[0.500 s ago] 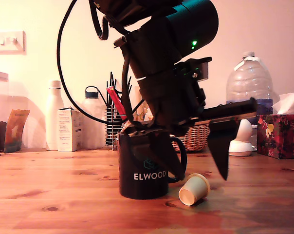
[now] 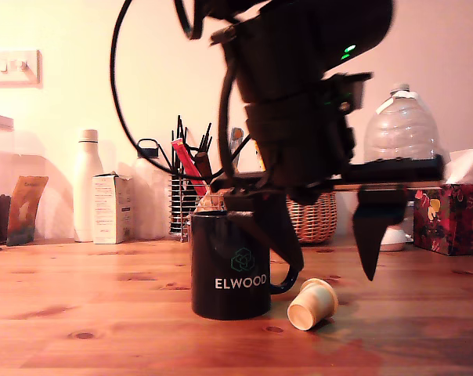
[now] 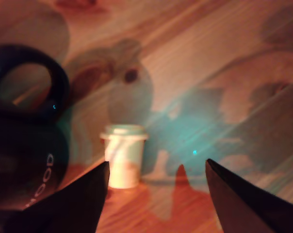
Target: Pick up the coffee capsules from the table one by one and drop them inside the nearest coffee cup
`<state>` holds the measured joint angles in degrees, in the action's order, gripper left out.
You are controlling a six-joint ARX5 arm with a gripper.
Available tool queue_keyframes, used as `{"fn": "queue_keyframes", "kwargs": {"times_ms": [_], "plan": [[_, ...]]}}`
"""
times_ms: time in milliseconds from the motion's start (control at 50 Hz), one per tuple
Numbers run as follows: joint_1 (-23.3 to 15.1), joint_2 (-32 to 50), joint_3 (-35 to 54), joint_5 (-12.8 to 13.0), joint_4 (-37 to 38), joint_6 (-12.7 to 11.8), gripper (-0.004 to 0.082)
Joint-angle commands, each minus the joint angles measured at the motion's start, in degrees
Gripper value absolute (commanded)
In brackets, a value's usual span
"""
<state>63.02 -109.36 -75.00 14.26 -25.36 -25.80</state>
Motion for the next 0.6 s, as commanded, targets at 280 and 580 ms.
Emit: {"fn": "queue_keyframes", "kwargs": {"times_ms": [280,580], "plan": [[0.4,-2.4,0.2,1.4,1.2,-0.6,0.0517],[0.0,-5.6,-2.3,0.0,-1.7,0.4,0.0518]]}}
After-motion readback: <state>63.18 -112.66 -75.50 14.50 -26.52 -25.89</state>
